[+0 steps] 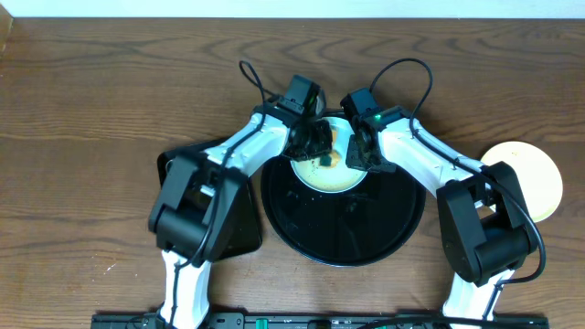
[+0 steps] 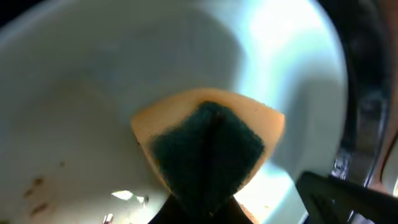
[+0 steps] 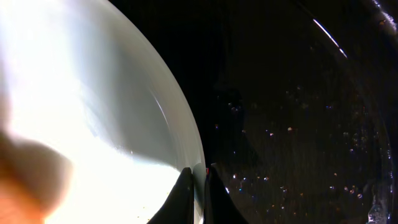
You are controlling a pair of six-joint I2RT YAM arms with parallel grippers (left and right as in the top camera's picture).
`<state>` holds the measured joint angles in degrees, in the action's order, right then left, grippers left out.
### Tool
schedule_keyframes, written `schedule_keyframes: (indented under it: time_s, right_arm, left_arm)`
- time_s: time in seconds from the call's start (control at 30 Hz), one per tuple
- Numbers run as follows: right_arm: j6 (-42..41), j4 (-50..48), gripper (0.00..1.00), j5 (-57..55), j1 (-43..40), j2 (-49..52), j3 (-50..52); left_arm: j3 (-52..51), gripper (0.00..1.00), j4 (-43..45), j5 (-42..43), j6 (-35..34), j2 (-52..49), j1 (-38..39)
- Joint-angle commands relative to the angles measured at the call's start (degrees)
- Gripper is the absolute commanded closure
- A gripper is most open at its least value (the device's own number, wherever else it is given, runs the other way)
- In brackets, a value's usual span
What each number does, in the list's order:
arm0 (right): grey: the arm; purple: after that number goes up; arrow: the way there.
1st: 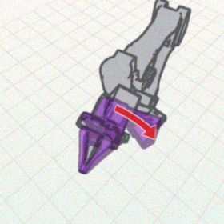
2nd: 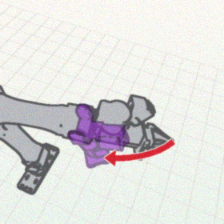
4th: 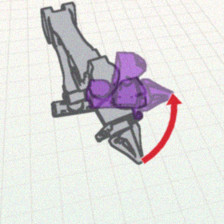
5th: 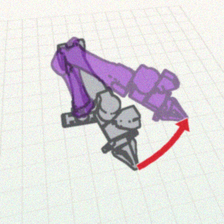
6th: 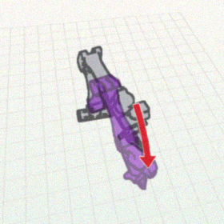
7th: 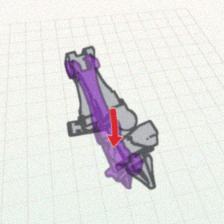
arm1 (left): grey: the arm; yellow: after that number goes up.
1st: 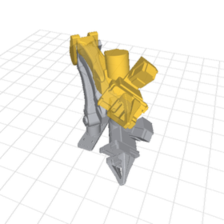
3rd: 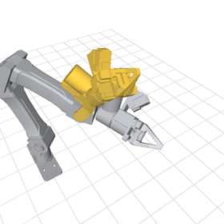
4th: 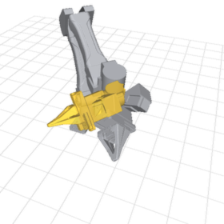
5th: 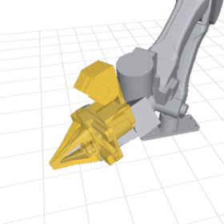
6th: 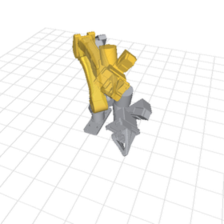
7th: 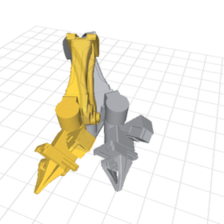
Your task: Clean dirty plates on tray and stack at the side
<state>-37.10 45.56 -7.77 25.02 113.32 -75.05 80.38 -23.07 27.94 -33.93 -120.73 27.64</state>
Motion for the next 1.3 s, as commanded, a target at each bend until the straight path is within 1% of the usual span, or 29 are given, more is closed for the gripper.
schedule_keyframes:
  time_s: [0.0,0.1,0.17,0.3,0.33,0.5,0.9,1.2,1.27]
  right_arm:
    - [-0.5,1.8,0.98,-1.0,0.1,2.1,2.5]
    - [-0.5,1.9,0.98,-1.0,0.1,2.1,2.5]
    - [-0.5,2.1,0.98,-1.0,0.1,2.1,2.5]
    - [-0.5,2.5,0.99,-1.0,0.1,2.1,2.5]
    - [-0.5,2.5,0.98,-1.1,0.1,2.1,2.5]
    - [-0.6,2.4,0.99,-1.2,0.1,2.1,2.5]
    - [-0.6,2.6,0.98,-1.2,0.1,2.1,2.5]
    - [-0.5,2.7,0.98,-1.4,0.1,2.1,2.5]
    - [-0.5,2.7,0.99,-1.5,0.1,2.1,2.5]
  left_arm:
    - [0.4,0.92,0.5,3.2,-4.8,-1.3,-0.2]
    - [0.4,0.93,0.2,2.4,-5.2,-1.8,-0.4]
    - [0.4,0.93,-1.7,-1.4,-5.2,-1.8,-0.9]
    - [0.4,0.93,-8.3,-10.8,-5.1,-1.8,-2.8]
    - [0.4,0.93,-9.5,-11.8,-4.2,-1.8,-3.4]
    - [0.4,0.93,-13.3,-14.7,-0.4,-1.7,-6.2]
    - [1.3,0.93,-13.4,-16.4,6.2,-1.2,-6.3]
    - [8.3,0.93,-19.4,-26.3,9.2,1.0,-5.9]
    - [9.4,0.93,-20.0,-27.8,10.9,1.6,-5.9]
